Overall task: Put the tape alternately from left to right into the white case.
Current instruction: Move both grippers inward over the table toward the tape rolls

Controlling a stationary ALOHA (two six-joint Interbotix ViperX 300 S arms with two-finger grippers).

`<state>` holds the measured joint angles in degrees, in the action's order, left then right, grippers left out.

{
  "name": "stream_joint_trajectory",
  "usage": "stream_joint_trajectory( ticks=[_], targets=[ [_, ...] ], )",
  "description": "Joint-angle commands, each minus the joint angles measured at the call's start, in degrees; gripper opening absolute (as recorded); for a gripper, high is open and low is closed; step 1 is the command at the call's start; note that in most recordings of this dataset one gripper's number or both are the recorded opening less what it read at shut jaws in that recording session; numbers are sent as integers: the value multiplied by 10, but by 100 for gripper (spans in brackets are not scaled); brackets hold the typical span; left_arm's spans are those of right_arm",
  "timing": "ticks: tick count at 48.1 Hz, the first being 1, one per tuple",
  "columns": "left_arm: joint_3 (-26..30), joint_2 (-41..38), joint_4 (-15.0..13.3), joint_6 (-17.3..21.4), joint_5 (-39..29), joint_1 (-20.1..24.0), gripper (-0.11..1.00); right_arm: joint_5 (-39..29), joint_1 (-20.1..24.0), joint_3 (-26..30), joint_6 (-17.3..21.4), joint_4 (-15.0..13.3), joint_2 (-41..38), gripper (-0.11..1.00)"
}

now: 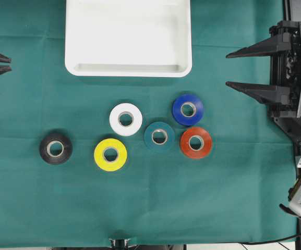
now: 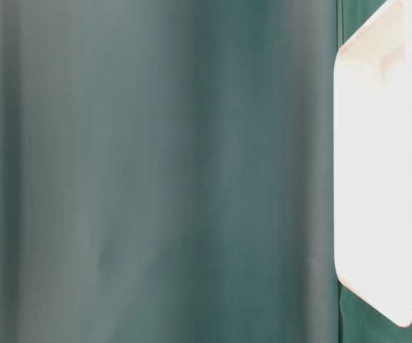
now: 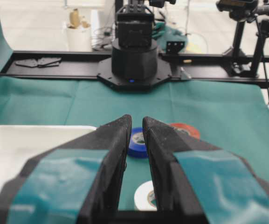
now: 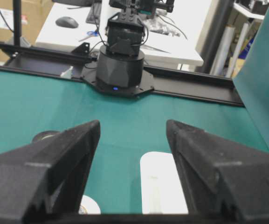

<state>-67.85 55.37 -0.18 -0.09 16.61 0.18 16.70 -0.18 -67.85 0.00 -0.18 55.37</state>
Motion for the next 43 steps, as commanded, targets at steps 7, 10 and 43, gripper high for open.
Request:
stream_joint_trajectory(
  ticks=[7,10,43],
  targets=[
    [-18,21,-11,-3,7,-4,6,13,-4,-8,4,-1,-4,5],
    [-22,27,-11,-3,7,-5,2,16,-4,-9,4,-1,-4,-3],
    [-18,11,-13,-20,4,-17,10,16,-13,-9,12,-1,-14,18]
  ],
)
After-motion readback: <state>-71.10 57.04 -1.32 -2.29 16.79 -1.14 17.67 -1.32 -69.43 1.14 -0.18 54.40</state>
